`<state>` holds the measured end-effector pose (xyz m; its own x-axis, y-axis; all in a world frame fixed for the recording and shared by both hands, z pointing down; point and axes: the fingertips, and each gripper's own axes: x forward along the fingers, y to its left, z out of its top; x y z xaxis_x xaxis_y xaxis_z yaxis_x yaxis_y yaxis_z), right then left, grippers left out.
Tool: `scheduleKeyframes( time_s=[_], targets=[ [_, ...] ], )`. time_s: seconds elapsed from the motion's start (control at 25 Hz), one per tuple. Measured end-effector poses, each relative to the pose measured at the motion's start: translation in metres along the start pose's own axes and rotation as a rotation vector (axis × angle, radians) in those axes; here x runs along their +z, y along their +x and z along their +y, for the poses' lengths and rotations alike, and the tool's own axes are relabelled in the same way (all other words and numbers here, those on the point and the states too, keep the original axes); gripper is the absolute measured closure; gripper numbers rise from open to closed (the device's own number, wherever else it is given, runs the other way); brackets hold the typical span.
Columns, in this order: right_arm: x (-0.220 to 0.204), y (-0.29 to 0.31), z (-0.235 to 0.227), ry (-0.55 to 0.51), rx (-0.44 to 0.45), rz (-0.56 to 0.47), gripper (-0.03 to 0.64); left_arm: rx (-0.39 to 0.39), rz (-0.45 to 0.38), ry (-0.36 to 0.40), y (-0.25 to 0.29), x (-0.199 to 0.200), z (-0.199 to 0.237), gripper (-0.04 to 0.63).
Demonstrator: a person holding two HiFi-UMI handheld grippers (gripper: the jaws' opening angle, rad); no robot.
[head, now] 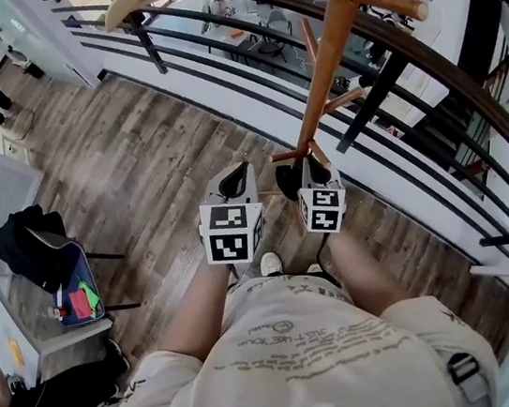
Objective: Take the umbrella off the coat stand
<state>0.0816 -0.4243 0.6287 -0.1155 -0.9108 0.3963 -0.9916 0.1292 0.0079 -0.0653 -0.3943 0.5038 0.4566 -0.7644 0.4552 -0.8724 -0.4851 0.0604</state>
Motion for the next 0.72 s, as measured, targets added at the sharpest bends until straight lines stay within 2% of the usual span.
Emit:
scheduleKeyframes(
  time_s=[0.72],
  targets=[
    [0.028, -0.044, -0.004, -0.003, 0.03, -0.065, 0.612, -0.077, -0.025, 0.016, 0.013, 0.012, -0.025, 0.591]
  ],
)
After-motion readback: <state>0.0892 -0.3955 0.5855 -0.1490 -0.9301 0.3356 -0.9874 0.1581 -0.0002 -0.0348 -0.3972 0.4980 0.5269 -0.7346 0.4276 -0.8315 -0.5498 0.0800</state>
